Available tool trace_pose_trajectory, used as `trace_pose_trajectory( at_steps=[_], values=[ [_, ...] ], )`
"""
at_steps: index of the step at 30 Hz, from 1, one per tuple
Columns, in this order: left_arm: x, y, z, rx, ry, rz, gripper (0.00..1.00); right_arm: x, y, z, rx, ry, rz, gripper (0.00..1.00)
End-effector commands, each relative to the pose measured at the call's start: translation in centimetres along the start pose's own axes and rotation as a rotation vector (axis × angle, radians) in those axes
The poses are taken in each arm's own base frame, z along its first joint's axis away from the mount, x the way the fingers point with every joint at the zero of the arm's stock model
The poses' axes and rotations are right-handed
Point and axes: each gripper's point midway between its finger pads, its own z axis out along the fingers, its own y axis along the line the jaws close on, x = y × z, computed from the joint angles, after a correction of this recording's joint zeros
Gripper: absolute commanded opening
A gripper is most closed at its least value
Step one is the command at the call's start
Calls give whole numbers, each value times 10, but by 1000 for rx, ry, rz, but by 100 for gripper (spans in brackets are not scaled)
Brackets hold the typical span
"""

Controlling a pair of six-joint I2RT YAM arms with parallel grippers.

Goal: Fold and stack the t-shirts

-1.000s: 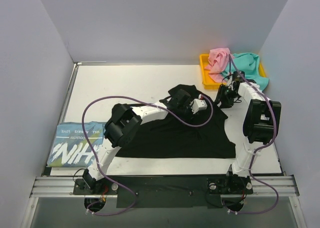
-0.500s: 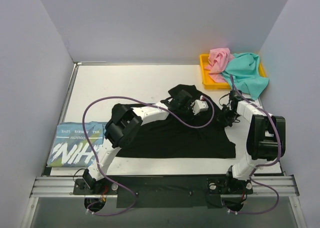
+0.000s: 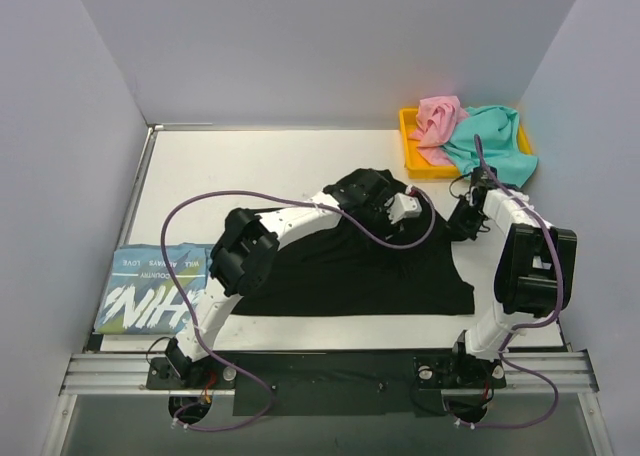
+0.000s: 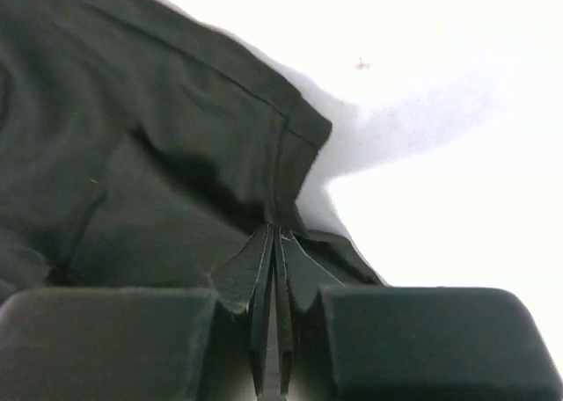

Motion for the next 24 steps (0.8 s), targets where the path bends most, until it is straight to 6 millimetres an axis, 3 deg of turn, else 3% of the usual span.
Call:
trace_pose_trajectory(
  at_steps=[1, 4, 5, 6, 7, 8, 9, 10, 11, 12, 15, 18, 22, 24],
  values=[
    [-62, -21, -74, 106, -80, 42, 66, -41, 19, -46, 51, -156, -162, 5],
    [-74, -18, -112, 137, -118, 7, 68, -57, 55, -69, -5, -229, -317, 23],
    [-66, -9, -124, 156, -116, -34, 68, -59, 86, -76, -80, -242, -408, 37],
    [-67, -8, -137, 175, -132, -40, 68, -61, 99, -77, -117, -238, -444, 41],
    [-52, 11, -151, 154, -118, -83, 68, -70, 119, -82, -169, -235, -485, 48],
    [-45, 20, -163, 128, -113, -78, 68, -72, 125, -67, -167, -199, -497, 49],
    [-29, 45, -177, 82, -105, -114, 69, -88, 141, -80, -182, -238, -518, 51],
    [-18, 56, -188, 39, -92, -117, 69, -91, 146, -62, -164, -204, -528, 52],
    [0, 79, -203, -11, -85, -153, 69, -106, 164, -73, -180, -242, -558, 53],
    [19, 100, -220, -64, -75, -175, 69, -121, 179, -71, -190, -264, -572, 54],
    [61, 134, -248, -156, -35, -220, 70, -130, 211, -54, -205, -259, -651, 54],
    [103, 159, -269, -225, 15, -275, 70, -138, 229, -25, -198, -246, -675, 54],
    [154, 179, -279, -262, 83, -338, 70, -141, 239, 14, -208, -209, -631, 51],
    [172, 187, -281, -261, 110, -356, 70, -132, 247, 31, -235, -171, -637, 50]
  ],
)
